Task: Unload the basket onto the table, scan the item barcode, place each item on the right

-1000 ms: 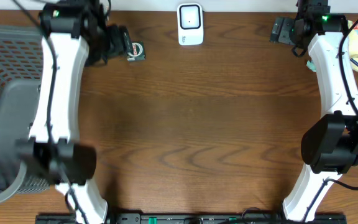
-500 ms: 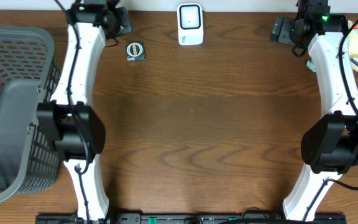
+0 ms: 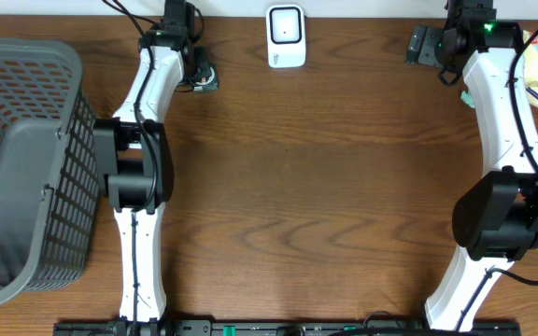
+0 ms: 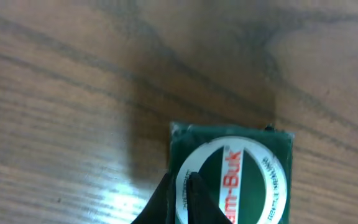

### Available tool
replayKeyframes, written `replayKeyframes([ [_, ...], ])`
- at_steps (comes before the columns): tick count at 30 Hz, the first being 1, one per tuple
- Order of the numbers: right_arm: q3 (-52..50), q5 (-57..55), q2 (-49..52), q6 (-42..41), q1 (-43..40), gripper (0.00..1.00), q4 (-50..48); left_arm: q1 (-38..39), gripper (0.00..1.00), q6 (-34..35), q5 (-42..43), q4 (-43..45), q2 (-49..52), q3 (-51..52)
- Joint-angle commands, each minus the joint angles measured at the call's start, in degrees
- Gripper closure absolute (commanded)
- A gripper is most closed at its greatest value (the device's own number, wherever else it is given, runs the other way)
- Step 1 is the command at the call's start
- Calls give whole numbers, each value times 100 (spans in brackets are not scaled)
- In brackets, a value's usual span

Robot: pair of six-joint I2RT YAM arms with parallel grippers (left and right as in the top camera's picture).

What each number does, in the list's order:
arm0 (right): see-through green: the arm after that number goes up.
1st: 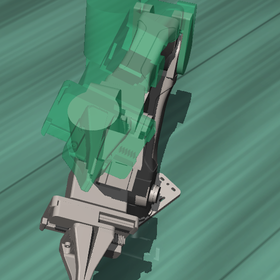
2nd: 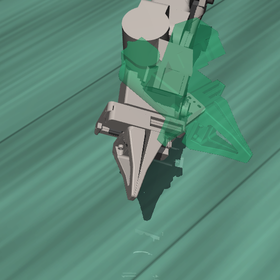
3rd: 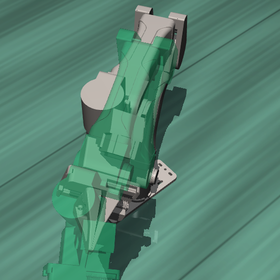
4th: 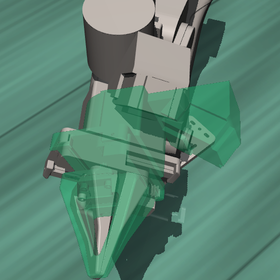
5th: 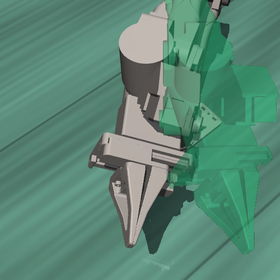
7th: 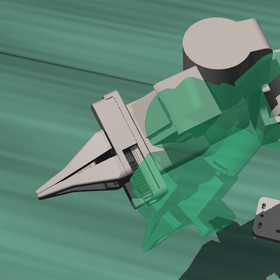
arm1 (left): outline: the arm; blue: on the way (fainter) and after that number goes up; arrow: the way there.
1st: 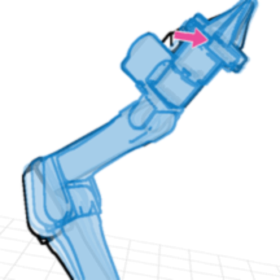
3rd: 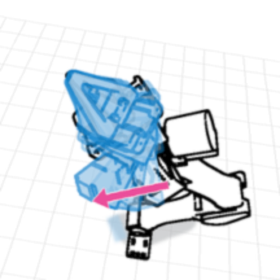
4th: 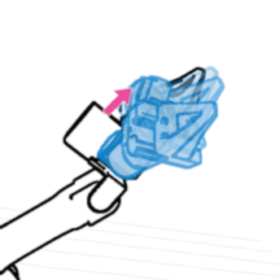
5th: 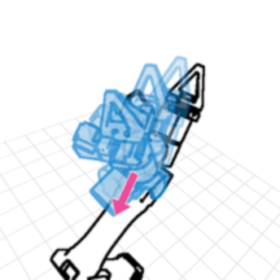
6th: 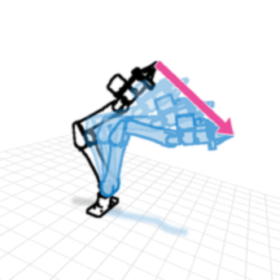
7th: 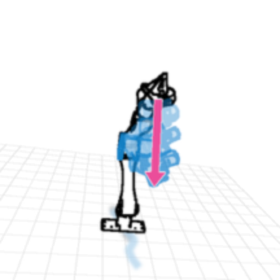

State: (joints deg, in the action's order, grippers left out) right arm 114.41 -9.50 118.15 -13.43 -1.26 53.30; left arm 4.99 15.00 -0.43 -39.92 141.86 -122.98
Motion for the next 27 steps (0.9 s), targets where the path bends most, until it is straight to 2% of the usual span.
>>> replayKeyframes([
  [1,-4,-48,-15,-46,-24,1,9,-13,93,7,-136,157,-42,-96],
  [12,-4,-48,-15,-46,-26,1,9,-13,93,9,-133,542,-39,-11],
  [27,-4,-48,-15,-46,-24,1,9,376,93,4,208,216,-39,382],
])
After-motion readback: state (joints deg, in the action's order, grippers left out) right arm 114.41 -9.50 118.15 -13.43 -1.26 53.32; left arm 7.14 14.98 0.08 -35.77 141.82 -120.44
